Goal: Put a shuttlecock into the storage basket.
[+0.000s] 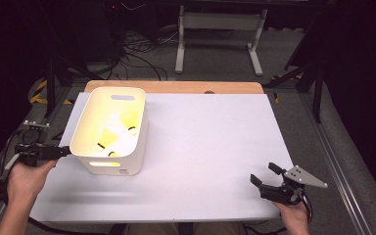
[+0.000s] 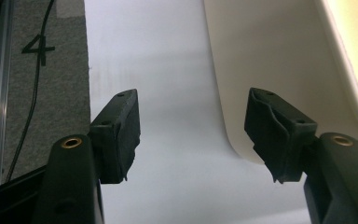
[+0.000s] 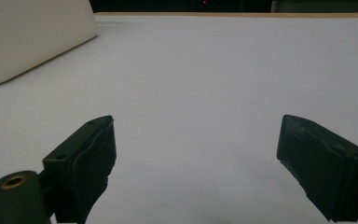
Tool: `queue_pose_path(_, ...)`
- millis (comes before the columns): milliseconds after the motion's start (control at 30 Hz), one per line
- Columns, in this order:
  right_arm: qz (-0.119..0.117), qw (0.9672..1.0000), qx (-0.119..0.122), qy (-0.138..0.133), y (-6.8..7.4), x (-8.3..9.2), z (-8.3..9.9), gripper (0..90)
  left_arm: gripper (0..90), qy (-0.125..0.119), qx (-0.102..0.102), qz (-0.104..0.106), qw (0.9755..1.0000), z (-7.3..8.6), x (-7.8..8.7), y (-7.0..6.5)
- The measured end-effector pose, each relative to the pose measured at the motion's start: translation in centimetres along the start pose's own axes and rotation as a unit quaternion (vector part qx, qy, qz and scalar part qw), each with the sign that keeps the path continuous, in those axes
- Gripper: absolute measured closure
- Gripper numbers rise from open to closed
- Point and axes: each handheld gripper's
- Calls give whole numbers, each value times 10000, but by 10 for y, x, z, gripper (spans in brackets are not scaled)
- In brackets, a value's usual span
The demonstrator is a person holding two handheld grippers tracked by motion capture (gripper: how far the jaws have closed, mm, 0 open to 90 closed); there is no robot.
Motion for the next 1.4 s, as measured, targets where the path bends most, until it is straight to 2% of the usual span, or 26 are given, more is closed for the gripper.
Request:
queue_pose_path(100, 2, 10000, -6, -6, 0, 0, 0, 125, 370, -6, 26, 22, 10000, 4, -2, 0)
queue_pose_path(567, -2, 10000, -9, 2, 0, -1, 0, 125, 359, 19, -88, 20, 10000, 18, -6, -5)
queue_pose_path(1400, -4, 10000, 0, 4, 1, -1, 0, 125, 350, -93, -192, 52, 9998, 42, -13, -17)
Point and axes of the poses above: each handheld gripper's, and its own axes: x roughly backward along the jaws, z roughly out of its underside, y roughly to its left, and after that the axes turned 9 degrees about -z, right-handed
